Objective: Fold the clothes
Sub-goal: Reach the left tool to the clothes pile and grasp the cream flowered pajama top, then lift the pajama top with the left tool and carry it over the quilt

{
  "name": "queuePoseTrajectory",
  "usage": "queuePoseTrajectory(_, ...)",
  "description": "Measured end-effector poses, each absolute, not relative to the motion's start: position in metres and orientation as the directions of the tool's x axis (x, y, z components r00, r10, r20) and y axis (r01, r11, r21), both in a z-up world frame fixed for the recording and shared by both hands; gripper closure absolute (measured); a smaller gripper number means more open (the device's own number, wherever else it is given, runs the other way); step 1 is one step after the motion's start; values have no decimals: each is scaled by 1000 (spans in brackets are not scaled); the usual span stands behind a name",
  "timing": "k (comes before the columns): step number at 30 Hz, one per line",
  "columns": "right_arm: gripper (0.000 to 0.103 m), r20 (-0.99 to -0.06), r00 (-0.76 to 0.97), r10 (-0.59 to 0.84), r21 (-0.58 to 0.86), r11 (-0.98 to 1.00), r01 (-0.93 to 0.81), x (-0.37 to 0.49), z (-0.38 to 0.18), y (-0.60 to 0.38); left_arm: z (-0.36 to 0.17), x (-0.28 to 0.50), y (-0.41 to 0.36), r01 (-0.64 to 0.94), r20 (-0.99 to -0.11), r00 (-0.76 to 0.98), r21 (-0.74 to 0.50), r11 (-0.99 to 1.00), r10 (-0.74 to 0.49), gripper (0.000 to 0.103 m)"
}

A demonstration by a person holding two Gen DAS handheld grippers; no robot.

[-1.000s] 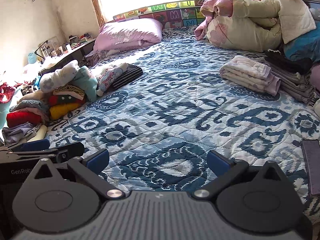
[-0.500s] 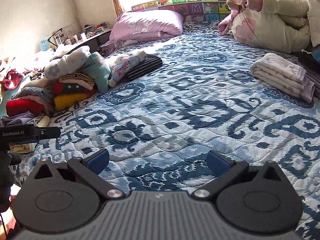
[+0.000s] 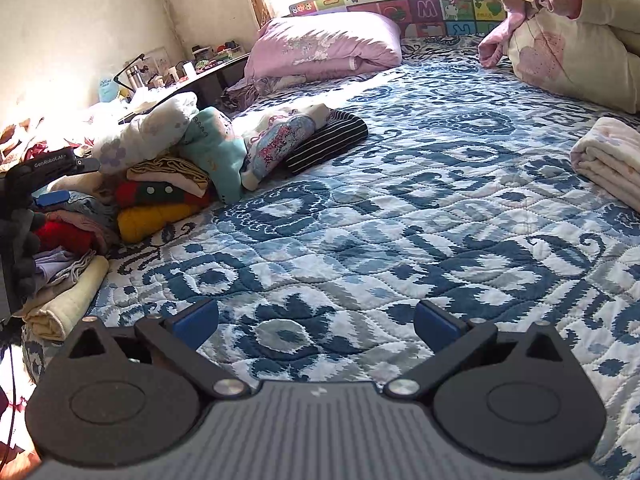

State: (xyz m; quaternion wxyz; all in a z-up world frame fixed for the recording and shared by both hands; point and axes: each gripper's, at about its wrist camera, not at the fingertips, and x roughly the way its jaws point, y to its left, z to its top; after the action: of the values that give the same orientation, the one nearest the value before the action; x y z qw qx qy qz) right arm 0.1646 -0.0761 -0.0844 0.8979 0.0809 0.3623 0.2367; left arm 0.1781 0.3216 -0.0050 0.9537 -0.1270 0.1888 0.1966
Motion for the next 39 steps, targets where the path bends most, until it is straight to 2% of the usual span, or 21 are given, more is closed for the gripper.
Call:
queuePoseTrajectory(4, 0, -640, 602, 478, 323, 878, -353, 181, -104, -71, 2, 208, 350, -469, -377, 839, -139, 872, 392, 17)
queuePoseTrajectory(8, 0, -677, 575, 460, 321, 887, -332, 189, -127, -67, 1, 238, 377, -512, -385, 812, -107, 852, 439, 17)
queuePoseTrajectory(13, 0, -676, 569, 469, 358, 883, -303, 189, -144, -72, -13, 269, 405, -518, -458, 789, -135, 845, 410, 14)
queuePoseTrajectory(14, 0, -673, 569, 472, 367, 881, -298, 189, -146, -73, -17, 274, 406, -511, -468, 787, -129, 850, 402, 18)
queuePoseTrajectory(15, 0, -663, 573, 482, 383, 876, -294, 188, -146, -76, -20, 278, 406, -503, -474, 787, -123, 856, 394, 27)
queuePoseTrajectory(16, 0, -654, 577, 490, 398, 871, -289, 188, -147, -79, -20, 279, 404, -498, -471, 789, -114, 859, 395, 44)
queuePoseTrajectory(17, 0, -655, 576, 490, 402, 871, -284, 187, -147, -81, -19, 278, 401, -495, -464, 792, -105, 863, 398, 51)
queuePoseTrajectory(20, 0, -674, 568, 473, 385, 881, -276, 189, -149, -85, -14, 271, 385, -470, -440, 805, -66, 880, 397, 63)
queuePoseTrajectory(27, 0, -640, 576, 509, 431, 858, -279, 166, -132, -113, 16, 238, 333, -365, -399, 854, 0, 931, 334, 80)
queuePoseTrajectory(29, 0, -628, 577, 523, 443, 849, -287, 158, -123, -125, 28, 225, 319, -339, -388, 869, -16, 941, 307, 89)
queuePoseTrajectory(33, 0, -606, 571, 554, 479, 827, -295, 140, -108, -154, 47, 198, 285, -280, -371, 896, -45, 959, 244, 91)
queuePoseTrajectory(39, 0, -599, 604, 526, 499, 835, -233, 104, -101, -210, 46, 155, 228, -170, -385, 917, -131, 977, 108, 93)
